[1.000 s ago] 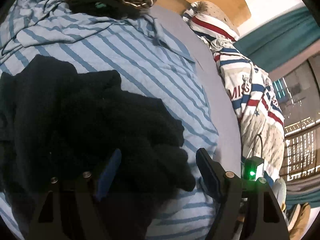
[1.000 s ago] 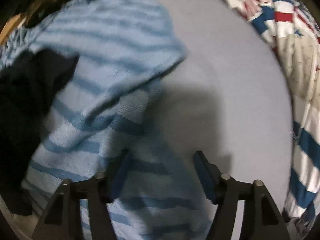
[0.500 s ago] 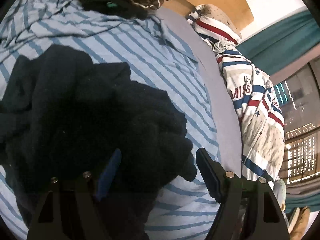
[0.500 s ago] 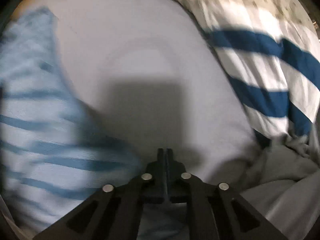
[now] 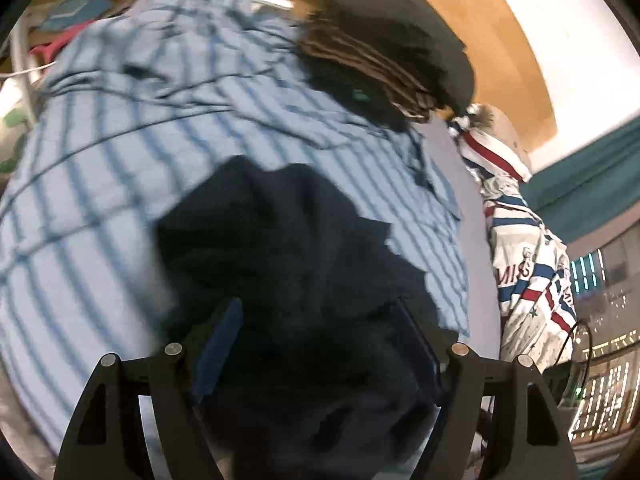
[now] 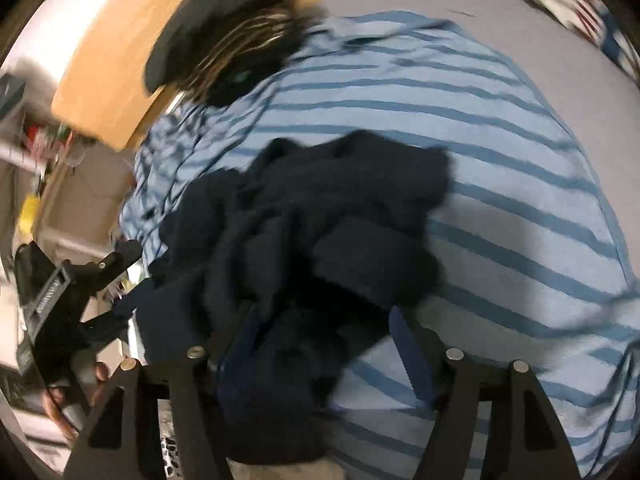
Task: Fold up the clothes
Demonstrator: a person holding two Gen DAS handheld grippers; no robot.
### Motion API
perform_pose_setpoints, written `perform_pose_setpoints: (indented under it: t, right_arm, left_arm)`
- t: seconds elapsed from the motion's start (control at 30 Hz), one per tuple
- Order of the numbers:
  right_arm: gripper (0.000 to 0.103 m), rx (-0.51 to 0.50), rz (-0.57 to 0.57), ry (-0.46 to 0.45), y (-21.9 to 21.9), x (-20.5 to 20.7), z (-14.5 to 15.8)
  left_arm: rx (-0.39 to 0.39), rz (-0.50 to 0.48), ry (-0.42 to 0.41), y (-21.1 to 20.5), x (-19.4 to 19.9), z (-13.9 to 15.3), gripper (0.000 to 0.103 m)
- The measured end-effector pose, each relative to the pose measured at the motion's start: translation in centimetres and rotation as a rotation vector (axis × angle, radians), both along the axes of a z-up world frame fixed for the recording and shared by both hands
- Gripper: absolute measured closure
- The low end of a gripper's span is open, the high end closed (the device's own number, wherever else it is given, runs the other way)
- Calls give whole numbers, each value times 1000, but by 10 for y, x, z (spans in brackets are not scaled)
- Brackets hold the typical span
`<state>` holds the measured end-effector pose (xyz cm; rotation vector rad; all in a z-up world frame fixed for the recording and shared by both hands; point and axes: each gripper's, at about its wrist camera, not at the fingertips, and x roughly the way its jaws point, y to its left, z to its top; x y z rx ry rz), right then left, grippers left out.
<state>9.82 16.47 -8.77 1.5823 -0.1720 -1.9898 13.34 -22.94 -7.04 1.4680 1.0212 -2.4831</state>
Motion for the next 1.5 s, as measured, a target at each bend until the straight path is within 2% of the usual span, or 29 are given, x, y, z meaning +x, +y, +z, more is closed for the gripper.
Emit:
perform_pose_setpoints:
  t: [0.1, 0.2, 0.27, 0.37, 0.43, 0.5, 0.6, 0.7, 0.77, 0.8, 0.87, 0.9, 1.0, 1.5]
  right_arm:
    - [29, 74, 79, 110, -36, 10, 8]
    - [26, 11, 186, 180, -54, 26, 26]
    - [22, 24, 256, 225, -76, 32, 27]
    - [21, 159, 346, 257, -115, 33, 3]
    - [18, 254, 393, 224, -129, 31, -22]
    - [13, 294, 397, 156, -131, 26, -47]
    - [0, 231, 319, 86, -117, 16, -65]
    - [0, 166, 238, 0, -98, 5, -83]
    - [0, 153, 247, 30, -93, 9, -83]
    - [0, 153, 245, 43, -91, 11, -83]
    - [0, 168, 240, 69, -88, 15, -85]
    - [0, 182, 238, 81, -86, 17, -87]
    - [0, 173, 228, 93, -77, 19, -91]
    - [0, 140, 251, 108, -47, 24, -94]
  left_arm:
    - [-40, 19, -45, -14, 19, -3, 26]
    - [-9, 36, -145, -19, 30, -28, 24]
    - [48, 45, -203, -22, 34, -52, 24]
    - [166, 85, -235, -26, 47, -79, 24]
    - [245, 117, -241, -30, 58, -93, 24]
    - [240, 136, -228, -34, 62, -90, 24]
    - [216, 129, -169, -36, 58, -74, 24]
    - [196, 74, -113, -26, 42, -60, 24]
    - [167, 20, -132, -13, 26, -62, 22]
    - [155, -13, -182, -4, 17, -72, 19]
    - [151, -55, -239, 4, 6, -89, 3]
    - [155, -69, -254, 6, 2, -97, 0]
    - [157, -101, -286, 10, -4, -109, 0]
    - [174, -144, -180, 4, 11, -108, 0]
